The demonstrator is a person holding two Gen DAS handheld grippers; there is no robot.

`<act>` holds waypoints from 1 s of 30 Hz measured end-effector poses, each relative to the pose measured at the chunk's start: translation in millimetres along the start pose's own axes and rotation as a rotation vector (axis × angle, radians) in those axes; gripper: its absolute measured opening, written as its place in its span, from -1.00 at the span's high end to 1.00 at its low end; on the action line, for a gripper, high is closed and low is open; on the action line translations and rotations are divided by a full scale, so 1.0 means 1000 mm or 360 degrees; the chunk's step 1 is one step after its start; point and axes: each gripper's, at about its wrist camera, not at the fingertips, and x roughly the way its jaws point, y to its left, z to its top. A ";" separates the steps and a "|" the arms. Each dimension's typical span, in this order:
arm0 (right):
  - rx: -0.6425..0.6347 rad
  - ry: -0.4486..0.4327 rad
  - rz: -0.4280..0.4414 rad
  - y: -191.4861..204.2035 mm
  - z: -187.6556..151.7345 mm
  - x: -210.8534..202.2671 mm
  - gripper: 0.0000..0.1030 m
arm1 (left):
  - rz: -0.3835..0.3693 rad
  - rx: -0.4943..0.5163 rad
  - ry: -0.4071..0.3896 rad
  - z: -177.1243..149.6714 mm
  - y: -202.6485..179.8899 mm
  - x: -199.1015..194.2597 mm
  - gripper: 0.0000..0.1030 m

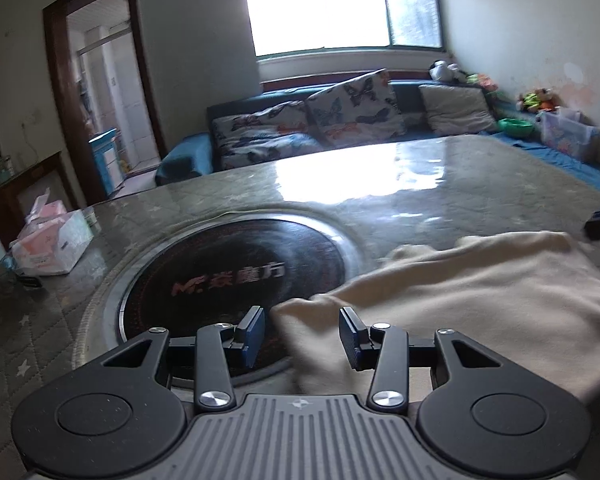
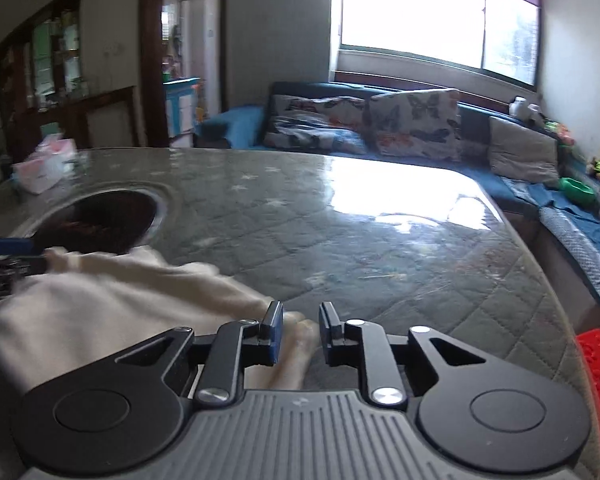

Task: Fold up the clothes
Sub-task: 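Press and smooth the folded sweatshirt flat with both grippers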

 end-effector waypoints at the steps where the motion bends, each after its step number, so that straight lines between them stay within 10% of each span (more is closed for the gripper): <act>1: -0.0029 -0.0005 0.0030 0.007 -0.003 -0.006 0.57 | -0.0028 0.0013 -0.0010 -0.001 -0.003 -0.004 0.12; 30: -0.0051 0.0010 0.0173 0.022 -0.066 -0.042 0.38 | -0.0299 -0.0050 0.0034 -0.044 -0.020 -0.038 0.11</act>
